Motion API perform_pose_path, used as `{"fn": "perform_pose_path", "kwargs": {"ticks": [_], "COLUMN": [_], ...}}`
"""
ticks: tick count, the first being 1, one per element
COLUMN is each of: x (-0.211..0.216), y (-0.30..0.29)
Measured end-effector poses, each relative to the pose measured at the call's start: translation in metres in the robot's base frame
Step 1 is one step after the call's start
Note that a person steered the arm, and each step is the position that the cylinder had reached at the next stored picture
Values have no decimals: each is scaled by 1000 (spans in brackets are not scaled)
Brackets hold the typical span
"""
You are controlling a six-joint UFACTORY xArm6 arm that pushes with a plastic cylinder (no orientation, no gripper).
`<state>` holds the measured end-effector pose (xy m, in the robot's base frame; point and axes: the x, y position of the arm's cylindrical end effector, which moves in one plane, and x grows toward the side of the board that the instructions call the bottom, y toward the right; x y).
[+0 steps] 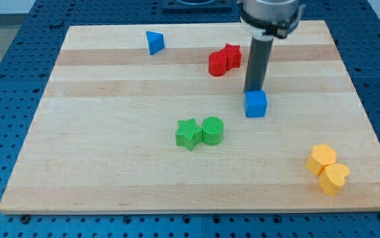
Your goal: Push the blue cube towards the bottom right
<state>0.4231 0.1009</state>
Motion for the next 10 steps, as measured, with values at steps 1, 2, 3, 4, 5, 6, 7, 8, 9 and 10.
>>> {"fn": "perform_pose_path", "kwargs": {"ticks": [1,2,3,4,5,6,7,8,9,10], "x": [24,25,24,53,82,87,70,67,79,104], "y": [4,4,4,4,5,6,6,-14,-29,-23]}}
